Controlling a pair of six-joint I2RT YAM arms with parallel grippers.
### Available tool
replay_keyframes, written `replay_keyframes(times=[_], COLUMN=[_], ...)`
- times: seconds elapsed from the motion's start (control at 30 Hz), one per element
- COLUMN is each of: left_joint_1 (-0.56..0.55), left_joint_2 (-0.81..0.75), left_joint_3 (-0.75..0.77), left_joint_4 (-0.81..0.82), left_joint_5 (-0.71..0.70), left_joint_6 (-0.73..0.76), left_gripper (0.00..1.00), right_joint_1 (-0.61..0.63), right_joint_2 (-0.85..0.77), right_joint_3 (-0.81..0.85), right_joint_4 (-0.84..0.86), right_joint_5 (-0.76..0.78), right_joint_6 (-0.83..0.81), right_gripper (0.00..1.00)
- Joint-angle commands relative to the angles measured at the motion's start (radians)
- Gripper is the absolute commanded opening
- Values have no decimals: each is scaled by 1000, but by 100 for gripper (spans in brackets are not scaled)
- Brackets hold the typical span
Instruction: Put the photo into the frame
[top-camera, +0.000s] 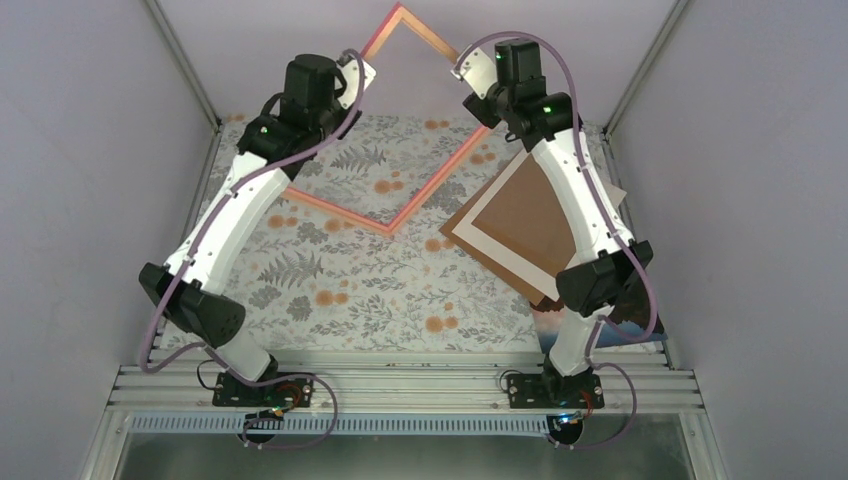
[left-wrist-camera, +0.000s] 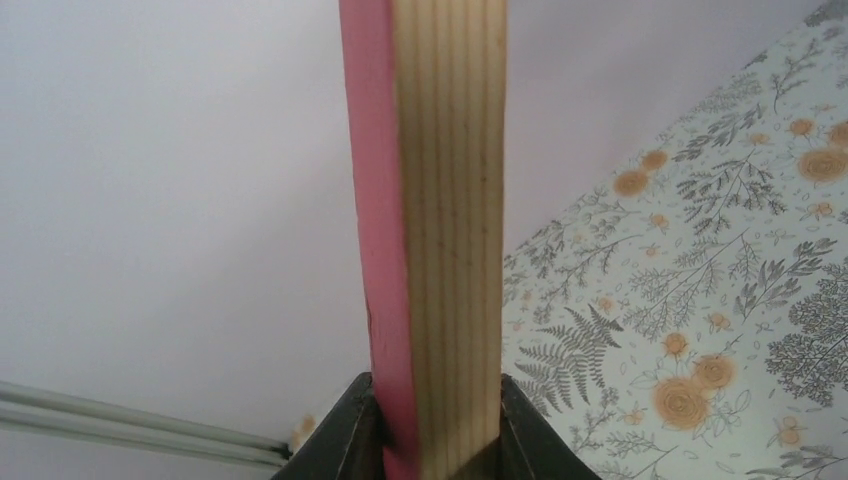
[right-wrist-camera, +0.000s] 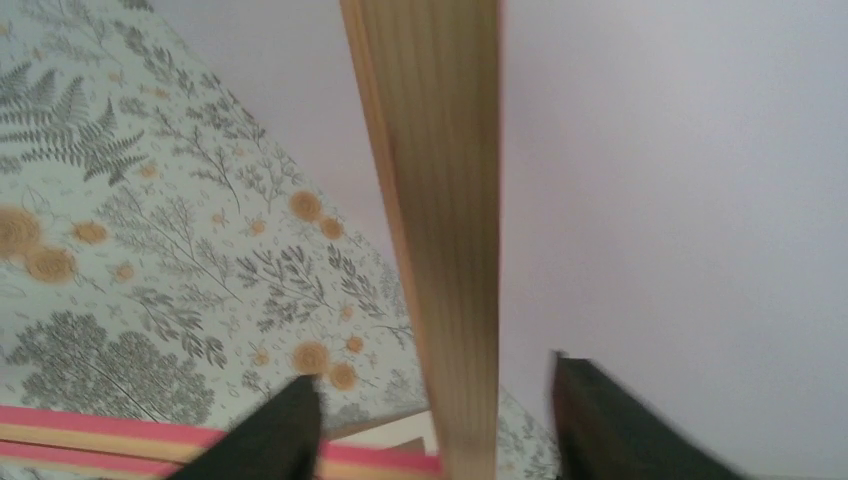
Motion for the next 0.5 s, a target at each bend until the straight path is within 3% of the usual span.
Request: replay_keyframes(times=[0.0, 0.07, 0.1, 0.3, 0.47], left_joint_1=[81, 137, 146, 244, 395], left_joint_2=[81, 95, 95, 90, 101], left_joint_3=[99, 108, 97, 38, -63], left_joint_4=[-175, -203, -203, -219, -229], left_joint_5=[92, 192, 197, 356, 560], left_joint_6=[-183, -249, -270, -385, -472], left_gripper=[2, 2, 2, 3, 2], right_joint_1=[14, 15, 14, 7, -25], right_joint_2=[-26, -56, -79, -279, -339], right_joint_3=[23, 6, -21, -254, -349], right_joint_4=[59, 78, 97, 259, 267], right_joint_5=[-21, -64, -87, -223, -279], right_joint_6=[61, 86, 93, 139, 207], right_gripper=[79, 98, 100, 100, 100])
